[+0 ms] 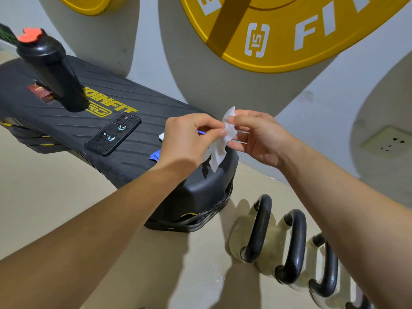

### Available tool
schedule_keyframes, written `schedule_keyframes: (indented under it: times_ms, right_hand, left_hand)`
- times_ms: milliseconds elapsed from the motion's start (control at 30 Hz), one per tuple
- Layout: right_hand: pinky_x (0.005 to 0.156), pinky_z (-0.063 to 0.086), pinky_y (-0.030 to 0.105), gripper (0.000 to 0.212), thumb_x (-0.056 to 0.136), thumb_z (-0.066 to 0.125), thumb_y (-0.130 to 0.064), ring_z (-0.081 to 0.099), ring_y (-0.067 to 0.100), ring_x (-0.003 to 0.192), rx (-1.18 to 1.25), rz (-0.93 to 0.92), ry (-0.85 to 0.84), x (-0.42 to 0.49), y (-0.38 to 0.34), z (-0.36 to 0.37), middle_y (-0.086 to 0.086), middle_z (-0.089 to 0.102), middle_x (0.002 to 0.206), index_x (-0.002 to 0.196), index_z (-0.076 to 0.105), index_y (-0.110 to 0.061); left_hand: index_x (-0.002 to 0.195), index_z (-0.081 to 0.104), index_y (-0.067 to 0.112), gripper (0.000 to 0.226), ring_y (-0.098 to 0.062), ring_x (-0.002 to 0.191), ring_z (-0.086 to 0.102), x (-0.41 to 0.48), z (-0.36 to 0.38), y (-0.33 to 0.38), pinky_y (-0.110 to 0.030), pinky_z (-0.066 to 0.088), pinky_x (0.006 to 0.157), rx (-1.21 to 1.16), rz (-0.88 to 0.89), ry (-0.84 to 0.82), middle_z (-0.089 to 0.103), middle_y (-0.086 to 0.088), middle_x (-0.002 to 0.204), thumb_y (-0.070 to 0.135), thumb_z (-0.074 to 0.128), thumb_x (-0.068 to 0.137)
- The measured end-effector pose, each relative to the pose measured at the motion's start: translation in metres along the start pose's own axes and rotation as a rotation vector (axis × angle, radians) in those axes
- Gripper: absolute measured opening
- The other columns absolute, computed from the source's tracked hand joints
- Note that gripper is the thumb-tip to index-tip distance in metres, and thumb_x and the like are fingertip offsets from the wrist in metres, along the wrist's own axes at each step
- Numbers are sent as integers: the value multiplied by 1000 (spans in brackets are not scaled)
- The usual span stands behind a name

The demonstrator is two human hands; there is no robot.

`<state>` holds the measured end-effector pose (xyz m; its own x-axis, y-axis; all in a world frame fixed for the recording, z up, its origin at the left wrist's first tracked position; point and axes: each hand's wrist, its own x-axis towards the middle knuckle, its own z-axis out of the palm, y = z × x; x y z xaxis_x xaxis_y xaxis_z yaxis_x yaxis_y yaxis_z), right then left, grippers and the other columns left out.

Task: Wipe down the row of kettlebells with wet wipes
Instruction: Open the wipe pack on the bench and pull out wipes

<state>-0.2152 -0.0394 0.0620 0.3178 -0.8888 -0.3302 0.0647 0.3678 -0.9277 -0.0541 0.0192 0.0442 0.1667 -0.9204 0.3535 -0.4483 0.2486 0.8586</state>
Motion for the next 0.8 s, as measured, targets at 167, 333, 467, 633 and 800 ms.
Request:
schedule_keyframes:
  times_ms: [167, 333, 467, 633, 800]
  right_hand:
    - [61, 61, 30, 17, 95, 54, 0, 65, 19, 63, 212, 6, 105, 4, 0, -10, 7, 59, 74, 102, 58, -14]
    - [64, 61, 33, 31, 90, 45, 4, 62, 19, 59, 207, 2, 144, 3, 4, -8, 6, 52, 67, 109, 58, -16]
    - [67, 62, 35, 51, 86, 38, 5, 58, 18, 57, 138, -12, 82, 2, 2, -5, 3, 46, 62, 116, 69, -22]
    - [78, 62, 39, 28, 94, 46, 2, 65, 20, 65, 61, -56, 39, 2, 0, 3, 9, 58, 80, 104, 69, -10]
    - [78, 62, 37, 20, 98, 63, -21, 72, 25, 91, 118, -53, -54, 1, 2, 7, 11, 72, 102, 116, 64, -14]
  left_hand:
    - [79, 63, 26, 17, -13, 73, 65, 9, -10, -5, -40, 56, 77, -100, -46, 20, 69, 2, 74, 13, 66, 90]
    - [87, 56, 23, 9, -27, 78, 69, 10, -9, -8, -54, 54, 80, -156, -53, -2, 73, -9, 78, 19, 55, 94]
    - [89, 57, 26, 6, -23, 76, 68, 11, -7, -9, -57, 54, 77, -197, -112, 26, 70, -2, 77, 29, 56, 94]
    - [95, 56, 17, 9, -12, 68, 66, 16, -8, -3, -37, 60, 59, -401, -276, -2, 65, -7, 83, 20, 52, 102]
    - [95, 58, 13, 14, -16, 72, 71, 16, -6, -2, -32, 58, 63, -560, -414, -67, 69, -6, 89, 15, 47, 104]
